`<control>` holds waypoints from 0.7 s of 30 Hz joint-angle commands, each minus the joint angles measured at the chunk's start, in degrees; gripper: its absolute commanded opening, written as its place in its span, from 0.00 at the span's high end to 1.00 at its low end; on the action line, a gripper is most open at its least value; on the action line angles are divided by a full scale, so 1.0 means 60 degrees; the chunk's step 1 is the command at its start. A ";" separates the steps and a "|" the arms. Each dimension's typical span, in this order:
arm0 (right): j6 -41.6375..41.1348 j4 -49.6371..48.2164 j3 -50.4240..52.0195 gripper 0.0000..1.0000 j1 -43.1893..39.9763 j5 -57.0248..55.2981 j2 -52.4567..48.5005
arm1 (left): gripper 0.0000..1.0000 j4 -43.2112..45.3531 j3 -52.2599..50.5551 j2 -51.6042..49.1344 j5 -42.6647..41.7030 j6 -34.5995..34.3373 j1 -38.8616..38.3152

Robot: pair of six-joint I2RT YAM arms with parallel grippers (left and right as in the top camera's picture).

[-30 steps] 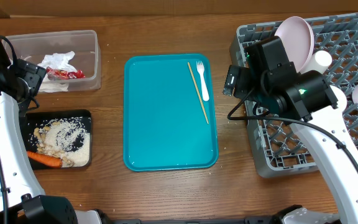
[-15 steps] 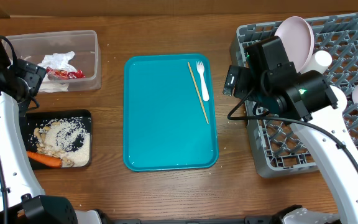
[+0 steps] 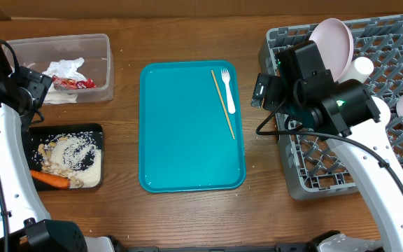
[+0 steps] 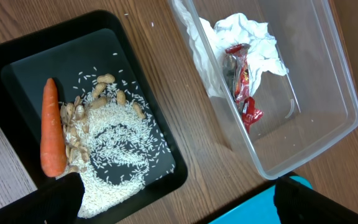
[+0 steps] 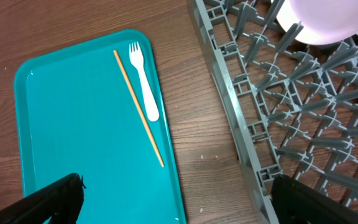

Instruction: Sort waste into correct bins and load items into the dishwasher rack

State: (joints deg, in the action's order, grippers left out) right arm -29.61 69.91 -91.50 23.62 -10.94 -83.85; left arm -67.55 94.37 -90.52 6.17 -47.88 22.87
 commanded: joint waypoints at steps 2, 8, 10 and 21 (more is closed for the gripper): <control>-0.0397 -0.0557 -0.0189 0.00 -0.0040 0.0535 -0.0011 | 0.00 0.0015 0.0069 -0.0036 0.0033 -0.0095 -0.0011; -0.0463 -0.2623 -0.0189 0.00 -0.0007 0.2433 -0.0135 | 0.00 0.0015 0.0069 -0.0036 0.0033 -0.0095 -0.0011; 0.0302 -0.3603 -0.0189 0.00 0.0208 0.2991 -0.0554 | 0.00 0.0015 0.0069 -0.0036 0.0033 -0.0091 -0.0011; 0.2029 -0.4736 -0.0189 0.09 0.0685 0.2521 -0.4823 | 0.00 0.0015 0.0069 -0.0036 0.0033 -0.0091 -0.0011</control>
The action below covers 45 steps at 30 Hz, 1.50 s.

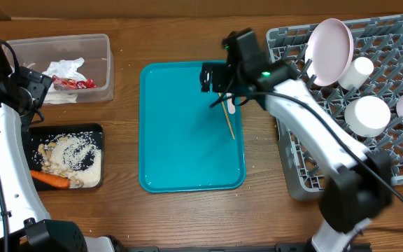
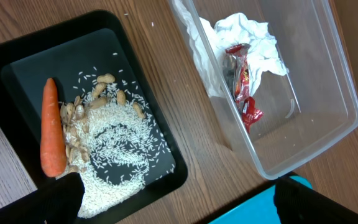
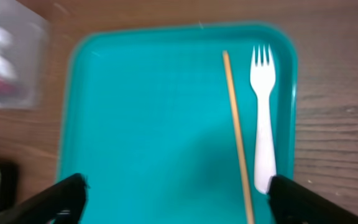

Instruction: Sort waste into correct bins and load items into the dishwasher rack

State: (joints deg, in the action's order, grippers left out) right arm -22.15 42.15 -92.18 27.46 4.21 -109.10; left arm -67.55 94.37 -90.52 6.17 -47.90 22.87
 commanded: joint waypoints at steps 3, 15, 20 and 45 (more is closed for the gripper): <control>0.1020 -0.0033 -0.0076 0.14 0.0157 -0.0011 -0.1235 | 0.00 0.0015 0.0069 -0.0036 0.0033 -0.0087 -0.0011; 0.0984 0.0270 0.0040 0.23 0.0226 -0.0055 -0.2546 | 0.00 0.0015 0.0069 -0.0036 0.0033 -0.0087 -0.0011; 0.0984 0.0266 0.0146 0.23 0.0226 -0.0259 -0.2557 | 0.00 0.0015 0.0069 -0.0036 0.0033 -0.0087 -0.0007; 0.0149 0.0248 0.0623 0.80 0.1126 -0.0499 -0.2557 | 0.00 0.0015 0.0069 -0.0036 0.0033 -0.0091 -0.0011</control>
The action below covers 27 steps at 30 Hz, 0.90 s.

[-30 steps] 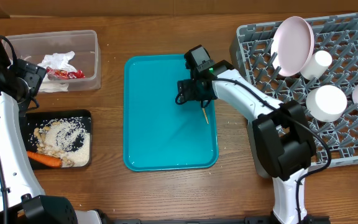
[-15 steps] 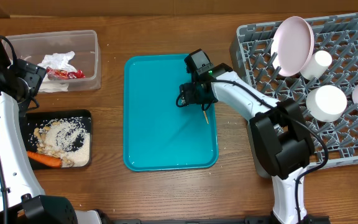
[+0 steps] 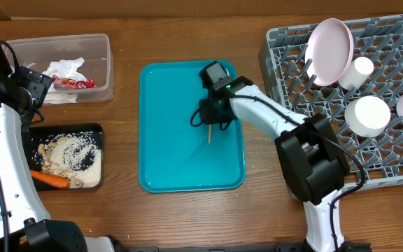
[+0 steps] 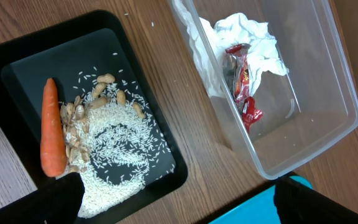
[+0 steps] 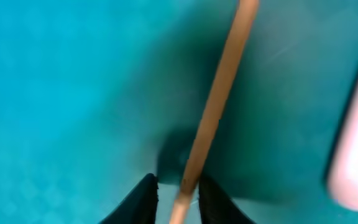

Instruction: Sort waste into correct bins and load items into the dishwasher rack

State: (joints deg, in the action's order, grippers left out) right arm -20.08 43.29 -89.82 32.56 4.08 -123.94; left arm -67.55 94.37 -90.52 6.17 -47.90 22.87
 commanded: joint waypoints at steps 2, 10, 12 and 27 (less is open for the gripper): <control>-0.0222 0.0062 0.0229 0.84 0.0372 -0.0525 -0.0084 | 0.00 0.0015 0.0069 -0.0036 0.0033 -0.0091 -0.0011; -0.0954 0.0641 -0.0069 0.96 0.0346 -0.0317 -0.0058 | 0.00 0.0015 0.0069 -0.0036 0.0033 -0.0091 -0.0011; -0.0954 0.1107 -0.0433 0.96 0.0280 -0.0149 0.0033 | 0.00 0.0015 0.0069 -0.0036 0.0033 -0.0087 -0.0011; 0.1399 0.5071 -0.4007 0.82 -0.2954 0.0572 0.3104 | 0.00 0.0015 0.0069 -0.0036 0.0033 -0.0087 -0.0011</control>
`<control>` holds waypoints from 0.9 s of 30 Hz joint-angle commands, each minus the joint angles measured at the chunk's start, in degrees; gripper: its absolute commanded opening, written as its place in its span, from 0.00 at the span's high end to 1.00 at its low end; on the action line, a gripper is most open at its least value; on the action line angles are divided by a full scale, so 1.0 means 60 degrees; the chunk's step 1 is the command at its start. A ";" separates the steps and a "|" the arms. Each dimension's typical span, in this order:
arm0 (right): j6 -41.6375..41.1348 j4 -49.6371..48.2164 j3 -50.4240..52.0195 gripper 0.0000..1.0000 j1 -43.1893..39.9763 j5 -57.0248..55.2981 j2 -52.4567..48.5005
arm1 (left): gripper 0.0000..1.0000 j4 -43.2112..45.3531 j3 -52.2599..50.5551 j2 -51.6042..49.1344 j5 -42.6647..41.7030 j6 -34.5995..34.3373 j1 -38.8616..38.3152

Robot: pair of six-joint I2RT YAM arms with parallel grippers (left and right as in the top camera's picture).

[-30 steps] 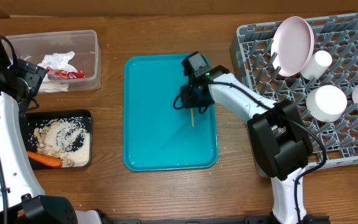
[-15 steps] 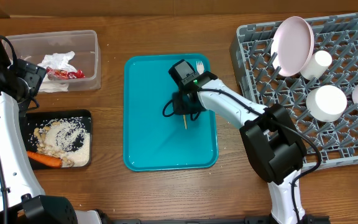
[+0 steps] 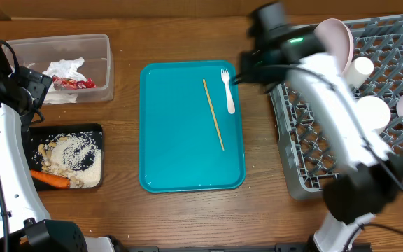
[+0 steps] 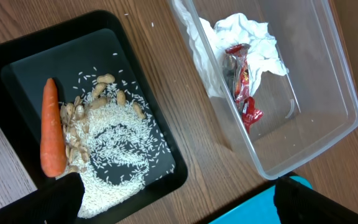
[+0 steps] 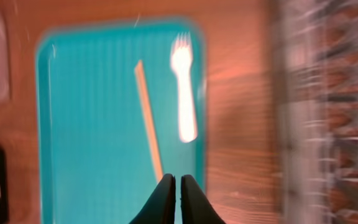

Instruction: Sort waste into correct bins and load items into the dishwasher rack

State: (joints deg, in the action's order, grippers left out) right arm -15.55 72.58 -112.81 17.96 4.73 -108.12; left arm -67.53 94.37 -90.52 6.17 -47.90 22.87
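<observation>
A thin wooden chopstick (image 3: 213, 113) and a white plastic fork (image 3: 227, 89) lie side by side on the right part of the teal tray (image 3: 173, 140). My right gripper (image 5: 179, 185) hangs high over the tray's right side, shut, with nothing between its fingers; its view is blurred, with the chopstick (image 5: 149, 121) and fork (image 5: 184, 87) below. At the far left my left gripper (image 4: 179, 202) stands open over the black tray (image 4: 166, 134) and the clear bin (image 4: 328, 81), holding nothing.
The grey dishwasher rack (image 3: 306, 175) on the right holds a pink plate (image 3: 331, 38) and white cups (image 3: 369, 112). White tissue and a red wrapper (image 4: 244, 84) lie in the clear bin. The black tray carries rice, peanuts and a carrot (image 4: 51, 127).
My right gripper was down on the tray with its fingers close around the chopstick; now it is high, shut and empty. The chopstick lies slightly further left and nearer. The left arm is unchanged.
My right gripper was open beside the rack's left edge. It then hung open above the chopstick and fork, then sat low with its fingers around the chopstick. Now it is raised and shut on nothing, and the chopstick has shifted on the tray. The left arm stayed put.
</observation>
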 commanded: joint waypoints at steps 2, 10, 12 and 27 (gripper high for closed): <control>0.0648 0.0331 -0.0120 0.67 -0.0838 0.1005 0.0470 | 0.00 0.0011 0.0069 -0.0036 0.0033 -0.0087 -0.0011; 0.0627 -0.1963 0.1927 0.32 0.0306 0.0973 0.0204 | 0.00 0.0011 0.0069 -0.0036 0.0033 -0.0087 -0.0011; 0.0517 -0.2954 0.2597 0.24 0.0809 0.0823 0.0080 | 0.00 0.0011 0.0069 -0.0036 0.0033 -0.0087 -0.0011; 0.0091 -0.4524 0.3089 0.22 0.2685 -0.2288 -0.3490 | 0.00 0.0011 0.0069 -0.0036 0.0033 -0.0091 -0.0011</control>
State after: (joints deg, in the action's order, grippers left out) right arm -14.76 45.63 -94.48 33.91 -6.11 -126.87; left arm -67.55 94.37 -90.52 6.17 -47.90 22.87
